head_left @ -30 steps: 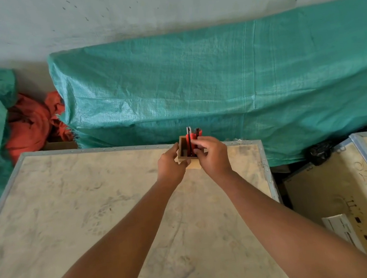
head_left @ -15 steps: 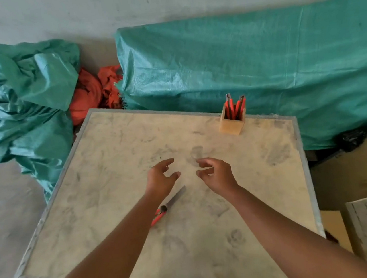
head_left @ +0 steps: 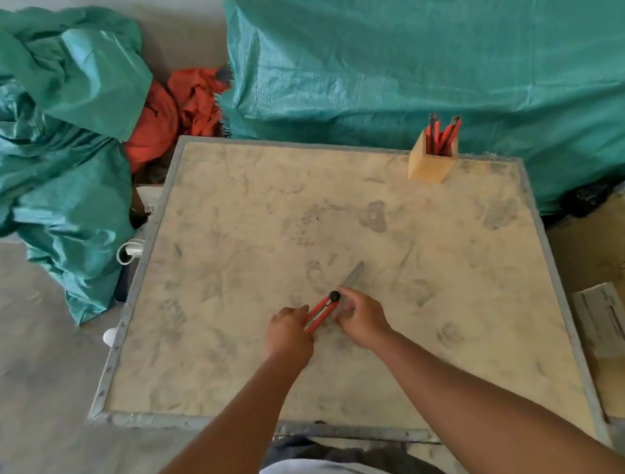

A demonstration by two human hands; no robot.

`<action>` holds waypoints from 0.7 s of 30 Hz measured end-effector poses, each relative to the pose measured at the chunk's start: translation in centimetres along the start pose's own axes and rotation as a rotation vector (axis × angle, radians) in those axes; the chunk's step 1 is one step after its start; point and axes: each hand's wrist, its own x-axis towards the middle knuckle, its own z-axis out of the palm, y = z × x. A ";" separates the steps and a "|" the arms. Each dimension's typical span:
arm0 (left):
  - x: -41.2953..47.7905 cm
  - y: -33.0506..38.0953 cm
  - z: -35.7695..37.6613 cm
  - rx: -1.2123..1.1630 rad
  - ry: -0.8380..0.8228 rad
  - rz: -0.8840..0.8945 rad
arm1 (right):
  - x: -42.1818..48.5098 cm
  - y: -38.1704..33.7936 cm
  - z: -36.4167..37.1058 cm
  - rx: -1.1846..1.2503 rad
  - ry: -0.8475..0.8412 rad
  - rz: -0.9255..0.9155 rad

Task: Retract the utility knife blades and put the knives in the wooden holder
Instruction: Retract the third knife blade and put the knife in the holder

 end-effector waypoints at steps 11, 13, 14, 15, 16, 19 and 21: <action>-1.2 -2.8 -1.2 -0.098 -0.116 0.133 | 0.1 -1.5 2.8 0.423 0.173 0.204; -1.9 -2.7 -1.9 -0.206 -0.138 0.108 | -0.8 -2.6 2.3 0.513 0.202 0.198; -2.3 -2.5 -2.4 -0.285 -0.146 0.083 | -1.2 -3.1 1.9 0.539 0.213 0.175; -2.6 -2.3 -3.1 -0.364 -0.146 0.066 | -1.6 -3.8 1.4 0.557 0.217 0.140; -2.9 -2.1 -3.8 -0.441 -0.144 0.066 | -2.0 -4.4 0.8 0.566 0.215 0.102; -4.1 -1.3 -6.4 -0.637 -0.181 0.102 | -3.0 -6.3 -1.4 0.556 0.180 -0.002; -4.7 -0.9 -8.0 -0.786 -0.224 0.109 | -3.6 -7.8 -2.8 0.557 0.150 -0.061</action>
